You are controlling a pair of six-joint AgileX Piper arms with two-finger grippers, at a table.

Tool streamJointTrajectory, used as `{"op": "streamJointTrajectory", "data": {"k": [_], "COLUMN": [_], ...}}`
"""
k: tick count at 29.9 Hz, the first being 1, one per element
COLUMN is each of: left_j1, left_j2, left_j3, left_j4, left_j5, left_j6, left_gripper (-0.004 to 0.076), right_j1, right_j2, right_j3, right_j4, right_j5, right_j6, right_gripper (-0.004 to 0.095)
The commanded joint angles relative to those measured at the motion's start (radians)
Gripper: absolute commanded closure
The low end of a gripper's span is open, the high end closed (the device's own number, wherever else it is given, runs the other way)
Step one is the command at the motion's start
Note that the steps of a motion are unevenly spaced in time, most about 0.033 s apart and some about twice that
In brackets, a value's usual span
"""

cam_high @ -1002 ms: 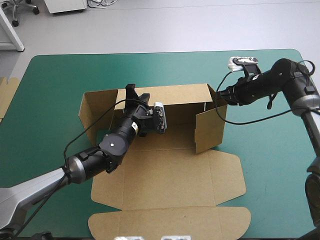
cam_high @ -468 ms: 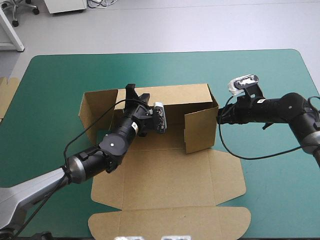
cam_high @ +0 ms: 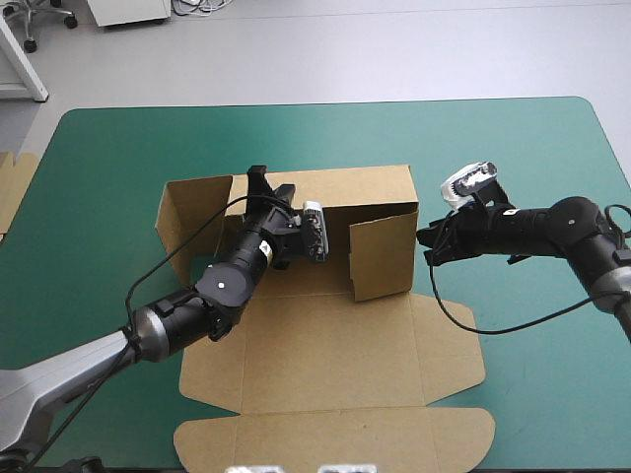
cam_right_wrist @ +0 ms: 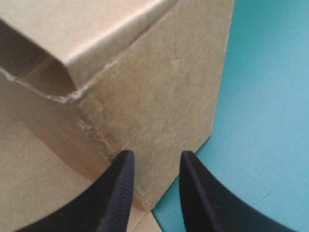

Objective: Fold the box

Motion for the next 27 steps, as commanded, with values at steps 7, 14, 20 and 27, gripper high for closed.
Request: {"op": "streamJointTrajectory", "data": {"k": [7, 14, 20, 27], "left_j1": [-0.002, -0.002, -0.002, -0.002], "left_j2": [-0.031, -0.031, -0.031, -0.031], "left_j3": [-0.030, -0.030, -0.030, -0.030], "left_j4": [0.028, 0.028, 0.028, 0.028], "left_j5": [0.035, 0.035, 0.037, 0.037], "left_j6": [-0.018, -0.018, -0.018, -0.018], "left_gripper": [0.0734, 0.0734, 0.0734, 0.0734], "right_j1": [0.002, 0.002, 0.002, 0.002], "right_j2": [-0.037, -0.037, -0.037, -0.035], "right_j3": [-0.022, -0.022, -0.022, -0.022], "right_j4": [0.073, 0.061, 0.061, 0.073], "right_j5": [0.079, 0.135, 0.133, 0.058], "right_j6": [-0.170, -0.195, -0.211, -0.205], "right_gripper": [0.0611, 0.0609, 0.0609, 0.0474]}}
